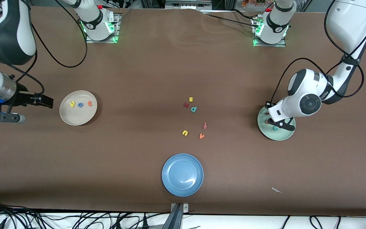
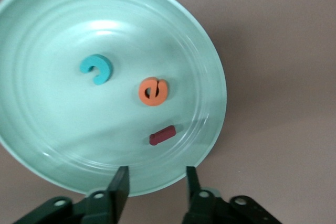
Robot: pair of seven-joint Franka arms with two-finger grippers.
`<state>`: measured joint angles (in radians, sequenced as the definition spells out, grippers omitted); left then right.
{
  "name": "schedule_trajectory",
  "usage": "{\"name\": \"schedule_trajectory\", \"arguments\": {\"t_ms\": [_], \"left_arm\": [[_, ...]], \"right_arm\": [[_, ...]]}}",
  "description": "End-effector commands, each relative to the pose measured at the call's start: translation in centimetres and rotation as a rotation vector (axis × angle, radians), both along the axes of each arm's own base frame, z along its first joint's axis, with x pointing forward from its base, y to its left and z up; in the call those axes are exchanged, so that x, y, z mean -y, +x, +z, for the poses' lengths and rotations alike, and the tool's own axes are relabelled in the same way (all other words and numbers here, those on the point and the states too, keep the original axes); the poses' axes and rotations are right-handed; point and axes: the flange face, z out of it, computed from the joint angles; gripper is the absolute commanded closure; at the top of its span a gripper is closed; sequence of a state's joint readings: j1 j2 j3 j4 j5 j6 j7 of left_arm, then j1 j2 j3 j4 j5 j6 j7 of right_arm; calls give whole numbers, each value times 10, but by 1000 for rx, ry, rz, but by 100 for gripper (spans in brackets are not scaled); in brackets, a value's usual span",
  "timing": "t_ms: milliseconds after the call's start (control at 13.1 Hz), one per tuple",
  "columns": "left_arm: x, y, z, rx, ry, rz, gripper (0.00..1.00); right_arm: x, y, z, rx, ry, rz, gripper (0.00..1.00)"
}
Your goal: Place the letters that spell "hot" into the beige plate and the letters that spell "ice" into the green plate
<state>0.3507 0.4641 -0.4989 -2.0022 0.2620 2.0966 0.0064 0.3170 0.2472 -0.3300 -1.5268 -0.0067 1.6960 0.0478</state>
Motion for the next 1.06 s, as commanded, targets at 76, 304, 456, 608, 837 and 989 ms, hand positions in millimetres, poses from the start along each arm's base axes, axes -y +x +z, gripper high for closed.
{"name": "schedule_trajectory", "arguments": {"t_ms": [76, 304, 456, 608, 837, 989], "left_arm": [[4, 39, 85, 31, 48, -18, 0], [14, 67, 167, 62, 55, -7, 0], [21, 75, 200, 92, 32, 9, 0], [18, 78, 242, 123, 30, 23, 0], [8, 69, 325, 194, 48, 52, 0], [4, 59, 352, 225, 41, 68, 0]], "right_arm": [[21, -9, 38, 21, 55, -44, 1], [27, -16, 49, 36, 65, -52, 1], [29, -21, 53, 39, 61, -55, 1], [30, -34, 60, 53, 69, -51, 1], [29, -37, 65, 62, 70, -50, 1], [27, -35, 63, 60, 69, -47, 1]]}}
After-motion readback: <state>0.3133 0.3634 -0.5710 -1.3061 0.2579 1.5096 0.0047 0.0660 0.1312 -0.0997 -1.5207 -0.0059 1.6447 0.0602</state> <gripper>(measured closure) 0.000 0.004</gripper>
